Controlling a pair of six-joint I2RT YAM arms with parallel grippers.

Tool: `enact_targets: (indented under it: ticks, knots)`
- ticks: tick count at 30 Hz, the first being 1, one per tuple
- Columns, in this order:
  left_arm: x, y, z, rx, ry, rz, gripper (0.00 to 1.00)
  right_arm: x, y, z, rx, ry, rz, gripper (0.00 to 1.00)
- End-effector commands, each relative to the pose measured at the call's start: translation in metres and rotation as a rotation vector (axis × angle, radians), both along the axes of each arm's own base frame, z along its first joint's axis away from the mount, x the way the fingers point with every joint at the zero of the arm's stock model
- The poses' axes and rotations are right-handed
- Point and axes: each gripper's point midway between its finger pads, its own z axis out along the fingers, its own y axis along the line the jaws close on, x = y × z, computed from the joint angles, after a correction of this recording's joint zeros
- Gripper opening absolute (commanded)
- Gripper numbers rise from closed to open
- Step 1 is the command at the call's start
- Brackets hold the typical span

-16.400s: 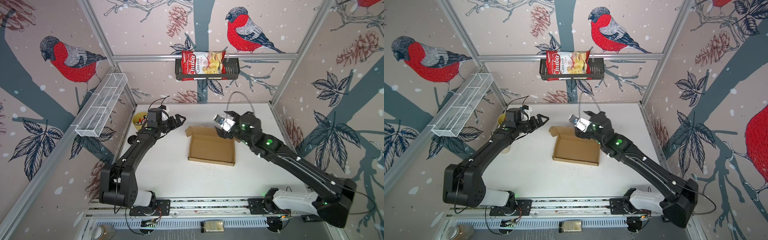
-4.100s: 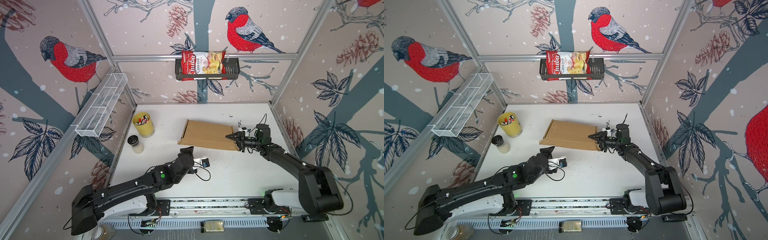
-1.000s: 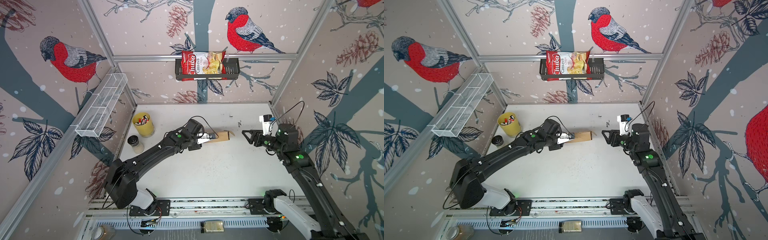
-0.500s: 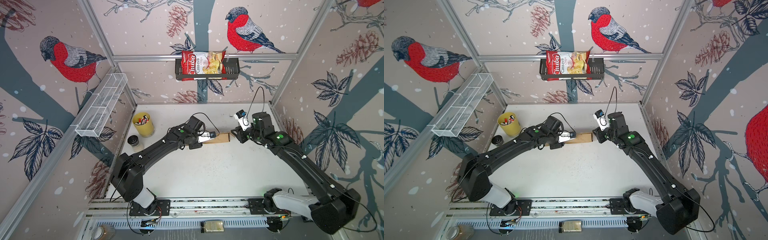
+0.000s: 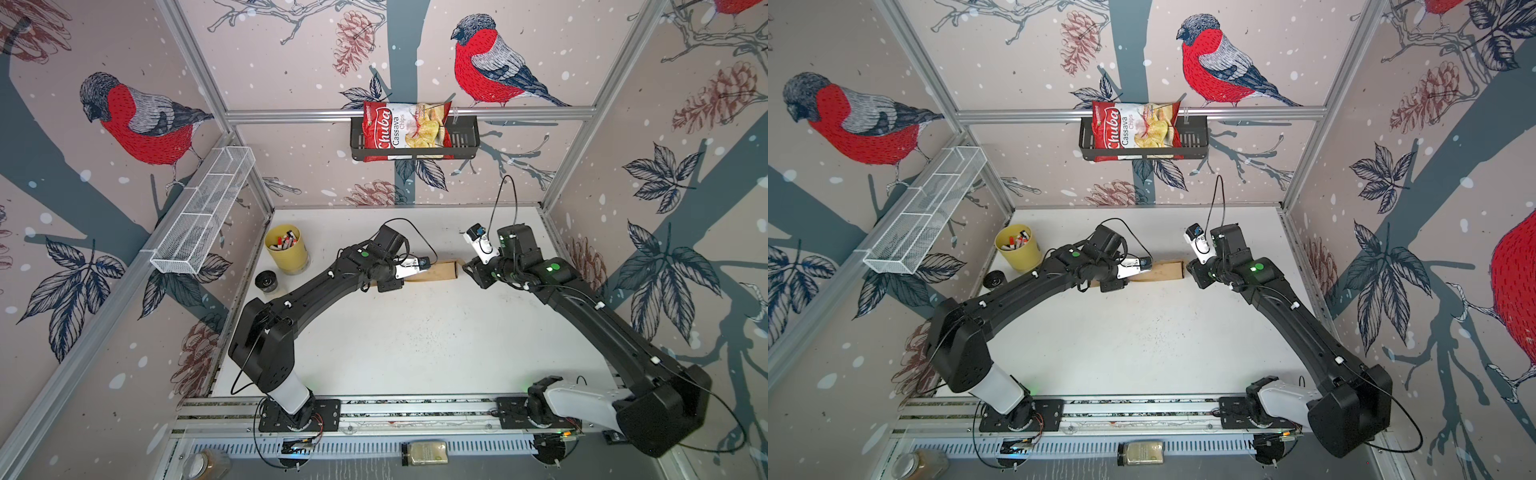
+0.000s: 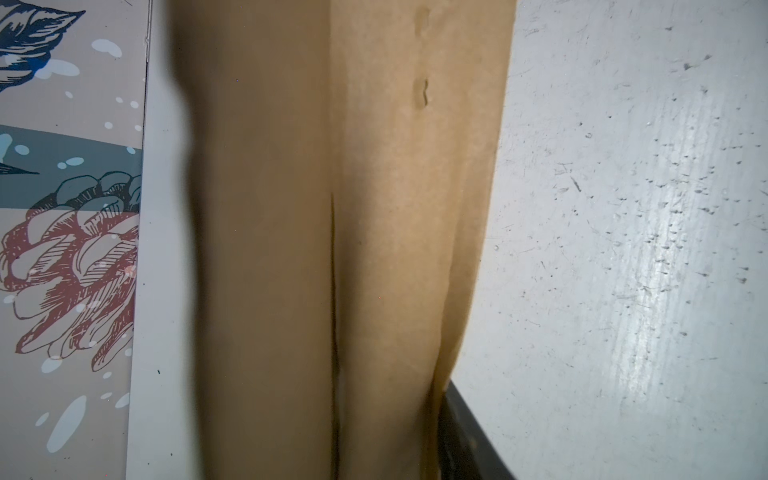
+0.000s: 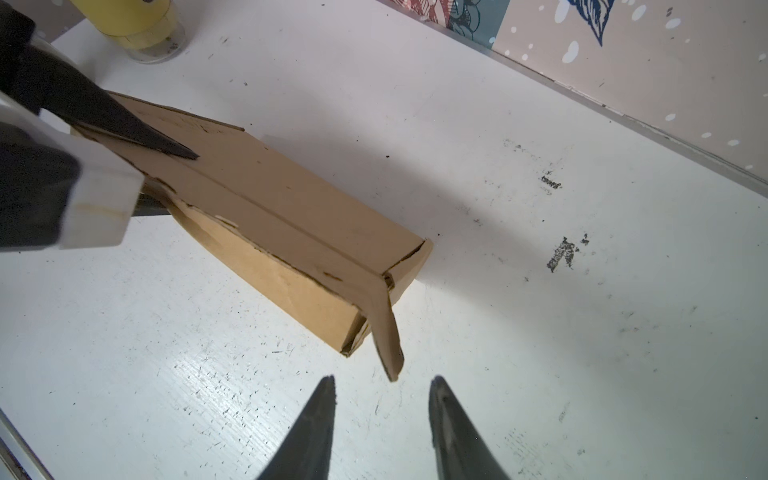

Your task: Fold the paper box

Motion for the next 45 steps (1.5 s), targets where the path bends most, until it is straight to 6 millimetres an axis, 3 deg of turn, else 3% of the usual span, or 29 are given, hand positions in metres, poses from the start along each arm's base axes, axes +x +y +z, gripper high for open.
enact_targets:
  ticks: [1,10,13,18,24,28,34,45]
  knots:
    - [-0.013,-0.004,-0.003,-0.027,0.066,-0.022,0.39,0.009,0.005,0.004,0.005,-0.04,0.007,0.35]
    - [-0.013,-0.009,0.0,-0.036,0.092,-0.03,0.36,0.012,0.02,-0.01,0.021,0.013,0.035,0.12]
    - [-0.015,-0.012,0.005,-0.035,0.12,-0.03,0.35,0.009,0.022,-0.005,0.049,0.04,0.018,0.04]
    - [-0.024,-0.015,0.014,-0.032,0.211,-0.004,0.33,0.0,0.022,0.0,0.112,0.141,-0.049,0.03]
    - [-0.031,-0.015,0.009,-0.008,0.293,0.01,0.33,-0.006,0.022,-0.012,0.161,0.269,-0.135,0.03]
    - [-0.024,-0.015,-0.007,0.032,0.3,0.016,0.33,0.001,0.016,-0.025,0.145,0.288,-0.183,0.01]
    - [-0.008,-0.023,-0.002,0.014,0.294,0.04,0.4,0.01,0.014,-0.033,0.16,0.301,-0.236,0.0]
    - [0.001,-0.021,-0.004,0.019,0.282,0.062,0.46,0.02,0.008,-0.043,0.12,0.289,-0.269,0.0]
